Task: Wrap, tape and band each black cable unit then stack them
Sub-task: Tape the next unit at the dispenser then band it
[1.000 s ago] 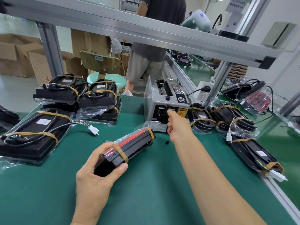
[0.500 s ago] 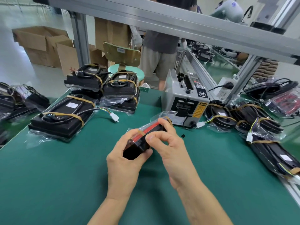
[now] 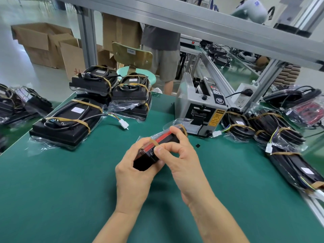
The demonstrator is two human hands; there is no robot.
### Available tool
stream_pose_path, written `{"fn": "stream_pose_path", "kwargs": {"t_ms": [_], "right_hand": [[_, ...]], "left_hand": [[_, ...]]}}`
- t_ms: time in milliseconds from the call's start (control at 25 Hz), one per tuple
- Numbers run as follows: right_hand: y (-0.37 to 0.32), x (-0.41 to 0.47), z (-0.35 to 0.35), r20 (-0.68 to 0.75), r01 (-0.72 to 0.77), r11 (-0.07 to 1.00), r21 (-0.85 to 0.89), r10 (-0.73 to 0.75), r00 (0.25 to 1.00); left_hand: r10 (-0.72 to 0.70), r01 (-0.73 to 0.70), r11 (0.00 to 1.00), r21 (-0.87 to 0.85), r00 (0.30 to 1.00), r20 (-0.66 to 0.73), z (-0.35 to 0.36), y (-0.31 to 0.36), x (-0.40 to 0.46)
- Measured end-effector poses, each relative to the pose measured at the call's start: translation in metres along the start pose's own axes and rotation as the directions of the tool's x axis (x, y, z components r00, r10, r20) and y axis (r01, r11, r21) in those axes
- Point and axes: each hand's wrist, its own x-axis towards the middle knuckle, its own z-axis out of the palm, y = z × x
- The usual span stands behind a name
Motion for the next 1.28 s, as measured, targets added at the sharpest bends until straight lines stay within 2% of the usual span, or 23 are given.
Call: {"fn": "stream_pose_path", "kwargs": {"t_ms": [760, 1280], "right_hand": [[0.009, -0.004, 0.017, -0.173, 0.036, 0.998, 0.054, -0.026, 0.985], [0.002, -0.006, 0.022, -0.268, 0.014, 1.0, 0.009, -0.011, 0.963]], "left_hand": [[0.002, -0.002, 1.0, 0.016, 1.0, -0.008, 0.001, 0.001, 0.001], [0.013, -0.013, 0.999, 0.037, 1.0, -0.02, 0.0, 0.002, 0.0]]}}
